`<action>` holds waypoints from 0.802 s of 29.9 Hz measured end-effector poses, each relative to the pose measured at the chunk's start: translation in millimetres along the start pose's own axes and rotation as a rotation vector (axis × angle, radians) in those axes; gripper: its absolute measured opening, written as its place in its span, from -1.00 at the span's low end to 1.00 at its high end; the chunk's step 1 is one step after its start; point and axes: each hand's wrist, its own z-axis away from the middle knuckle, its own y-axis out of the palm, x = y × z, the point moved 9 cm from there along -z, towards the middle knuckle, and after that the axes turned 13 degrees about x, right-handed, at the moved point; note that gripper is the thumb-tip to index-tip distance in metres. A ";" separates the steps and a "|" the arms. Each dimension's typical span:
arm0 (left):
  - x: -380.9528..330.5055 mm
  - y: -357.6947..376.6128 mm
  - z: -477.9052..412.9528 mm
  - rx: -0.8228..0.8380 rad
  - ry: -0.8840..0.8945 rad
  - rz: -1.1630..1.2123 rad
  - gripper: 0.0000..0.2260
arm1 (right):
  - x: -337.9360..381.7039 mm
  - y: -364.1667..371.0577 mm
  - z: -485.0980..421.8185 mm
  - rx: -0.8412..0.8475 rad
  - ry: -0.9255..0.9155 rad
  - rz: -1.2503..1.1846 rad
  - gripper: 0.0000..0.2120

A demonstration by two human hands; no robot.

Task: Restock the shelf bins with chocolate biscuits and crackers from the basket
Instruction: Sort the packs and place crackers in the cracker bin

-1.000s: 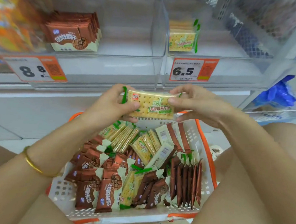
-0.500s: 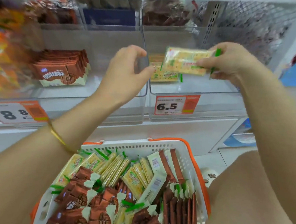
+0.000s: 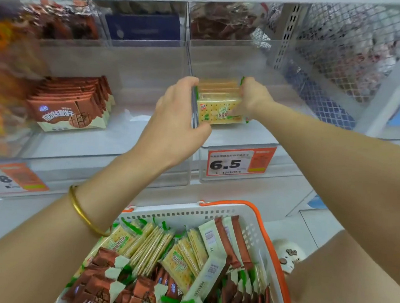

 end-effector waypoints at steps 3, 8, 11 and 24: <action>-0.7 0.7 -0.3 0.003 0.001 0.007 -0.44 | -1.0 6.0 -3.8 -0.023 0.052 -0.033 -0.20; 1.4 0.0 -0.3 0.012 -0.011 0.014 -0.44 | -4.5 9.2 -3.5 -0.007 0.078 -0.012 -0.07; 0.3 -0.6 2.1 0.024 -0.019 -0.022 -0.43 | -4.0 9.2 -0.5 0.005 0.080 0.008 -0.07; -18.1 -2.3 28.4 -0.038 0.022 -0.151 -0.52 | -1.0 -2.0 11.8 -0.004 0.063 0.025 -0.51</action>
